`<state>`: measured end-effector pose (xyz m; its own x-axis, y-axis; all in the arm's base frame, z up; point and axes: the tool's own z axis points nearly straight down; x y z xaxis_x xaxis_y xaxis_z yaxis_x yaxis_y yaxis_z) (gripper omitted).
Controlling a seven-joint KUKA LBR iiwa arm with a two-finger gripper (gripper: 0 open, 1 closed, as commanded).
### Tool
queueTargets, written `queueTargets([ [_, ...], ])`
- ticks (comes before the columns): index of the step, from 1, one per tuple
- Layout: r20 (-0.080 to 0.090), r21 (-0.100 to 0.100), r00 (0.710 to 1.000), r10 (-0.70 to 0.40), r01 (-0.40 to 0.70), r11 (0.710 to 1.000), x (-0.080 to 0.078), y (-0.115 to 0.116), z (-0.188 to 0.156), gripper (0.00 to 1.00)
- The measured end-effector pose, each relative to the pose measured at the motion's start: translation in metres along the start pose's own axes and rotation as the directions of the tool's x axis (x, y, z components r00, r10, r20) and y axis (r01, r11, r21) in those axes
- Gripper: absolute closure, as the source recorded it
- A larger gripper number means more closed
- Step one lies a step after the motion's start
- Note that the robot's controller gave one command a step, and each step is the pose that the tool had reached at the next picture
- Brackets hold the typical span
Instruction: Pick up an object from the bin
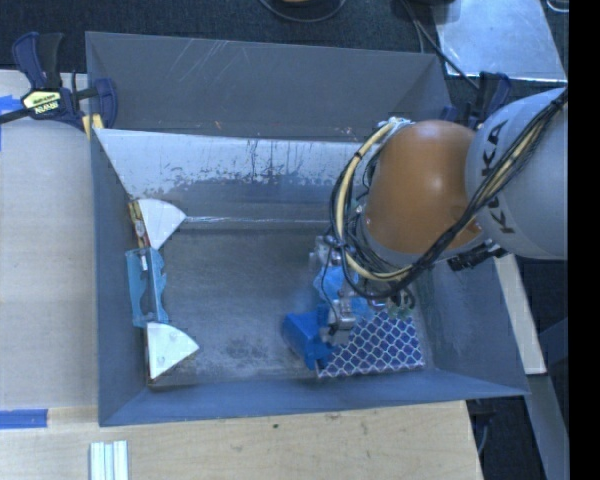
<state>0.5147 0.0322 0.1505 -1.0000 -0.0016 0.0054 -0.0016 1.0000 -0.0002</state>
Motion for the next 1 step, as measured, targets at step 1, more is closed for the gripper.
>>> queueTargets([
  [1,0.008,0.000,1.000,0.002,-0.002,1.000,-0.0017,-0.0002,-0.0046,0.00],
])
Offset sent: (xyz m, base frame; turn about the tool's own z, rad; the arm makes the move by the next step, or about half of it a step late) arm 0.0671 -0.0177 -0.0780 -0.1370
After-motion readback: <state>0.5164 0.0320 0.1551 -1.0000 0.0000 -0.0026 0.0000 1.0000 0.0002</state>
